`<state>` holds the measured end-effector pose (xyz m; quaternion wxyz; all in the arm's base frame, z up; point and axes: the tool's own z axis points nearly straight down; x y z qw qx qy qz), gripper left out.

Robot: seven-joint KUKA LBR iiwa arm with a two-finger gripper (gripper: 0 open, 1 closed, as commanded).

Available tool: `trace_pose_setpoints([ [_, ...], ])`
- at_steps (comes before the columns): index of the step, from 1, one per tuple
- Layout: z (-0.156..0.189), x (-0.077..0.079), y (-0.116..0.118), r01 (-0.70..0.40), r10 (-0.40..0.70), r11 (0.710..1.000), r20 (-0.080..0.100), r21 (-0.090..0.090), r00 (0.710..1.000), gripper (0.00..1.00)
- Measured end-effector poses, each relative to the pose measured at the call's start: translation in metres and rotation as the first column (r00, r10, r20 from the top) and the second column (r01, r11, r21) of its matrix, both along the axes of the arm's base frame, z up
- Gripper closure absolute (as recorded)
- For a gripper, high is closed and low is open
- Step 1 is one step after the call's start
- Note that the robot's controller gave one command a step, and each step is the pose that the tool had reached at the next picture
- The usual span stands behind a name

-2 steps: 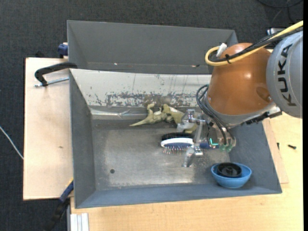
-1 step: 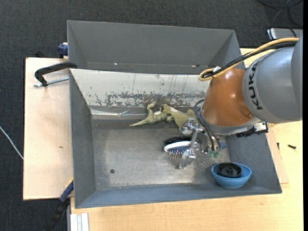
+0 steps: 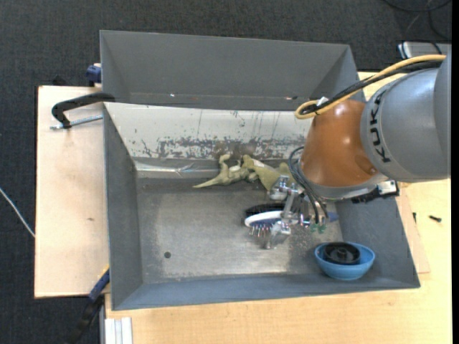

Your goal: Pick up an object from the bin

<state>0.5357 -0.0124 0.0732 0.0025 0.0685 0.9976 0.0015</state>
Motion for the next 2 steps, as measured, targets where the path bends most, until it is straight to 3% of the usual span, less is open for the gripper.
trace_pose_setpoints([
  [2,0.0023,0.0015,0.0017,-0.001,0.001,1.000,-0.002,-0.001,1.000,0.00],
])
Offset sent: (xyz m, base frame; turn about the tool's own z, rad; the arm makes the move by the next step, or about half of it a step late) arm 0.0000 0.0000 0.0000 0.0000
